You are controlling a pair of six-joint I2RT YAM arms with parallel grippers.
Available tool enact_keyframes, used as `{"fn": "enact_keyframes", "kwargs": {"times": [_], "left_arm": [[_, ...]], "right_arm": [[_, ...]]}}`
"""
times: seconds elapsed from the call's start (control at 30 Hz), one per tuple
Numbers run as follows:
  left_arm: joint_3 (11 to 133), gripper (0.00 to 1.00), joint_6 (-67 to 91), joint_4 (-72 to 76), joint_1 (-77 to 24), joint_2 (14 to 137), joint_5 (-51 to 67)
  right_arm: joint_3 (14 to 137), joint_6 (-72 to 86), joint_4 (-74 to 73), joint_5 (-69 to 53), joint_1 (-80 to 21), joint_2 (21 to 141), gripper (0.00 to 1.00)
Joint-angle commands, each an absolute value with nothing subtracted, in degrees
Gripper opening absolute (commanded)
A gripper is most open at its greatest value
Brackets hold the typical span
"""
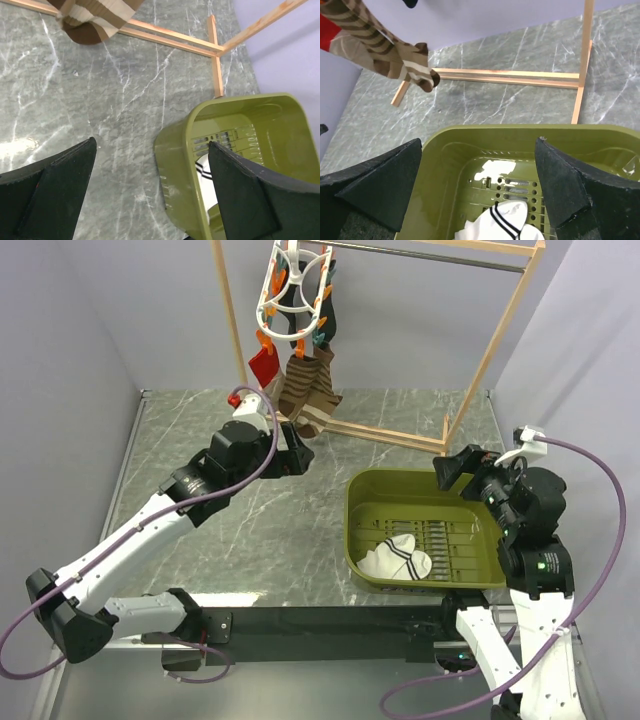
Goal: Clip the socks to the hanger
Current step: Rotate the hanger at the clothesline.
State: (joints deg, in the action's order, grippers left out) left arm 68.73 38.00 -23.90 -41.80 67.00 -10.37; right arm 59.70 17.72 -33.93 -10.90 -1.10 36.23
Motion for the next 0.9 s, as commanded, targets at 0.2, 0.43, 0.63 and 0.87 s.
{"fn": "enact_keyframes", "kwargs": {"times": [0.2, 0.43, 0.63, 0.87], "left_arm": [[72.94, 0.99, 33.22, -22.85, -41.84, 70.83, -2.93], [72.16, 0.99, 33.14, -16.53, -45.34, 74.96, -0.53], [78.22, 0.96, 33.23, -17.58, -45.53, 77.61, -4.83], [82.52, 0.95, 35.33, -15.82, -40.01, 74.19, -8.80]], "right_arm": [[52.75, 20.83, -34.45, -9.66, -1.58, 33.22, 0.99], [51.50, 19.78, -38.84, -6.87, -1.49, 33.75, 0.98], [54.13, 19.77, -35.34, -9.14, -1.50, 34.62, 0.98], [60.38, 22.94, -26.65, -15.81, -1.58, 42.71, 0.95]]}}
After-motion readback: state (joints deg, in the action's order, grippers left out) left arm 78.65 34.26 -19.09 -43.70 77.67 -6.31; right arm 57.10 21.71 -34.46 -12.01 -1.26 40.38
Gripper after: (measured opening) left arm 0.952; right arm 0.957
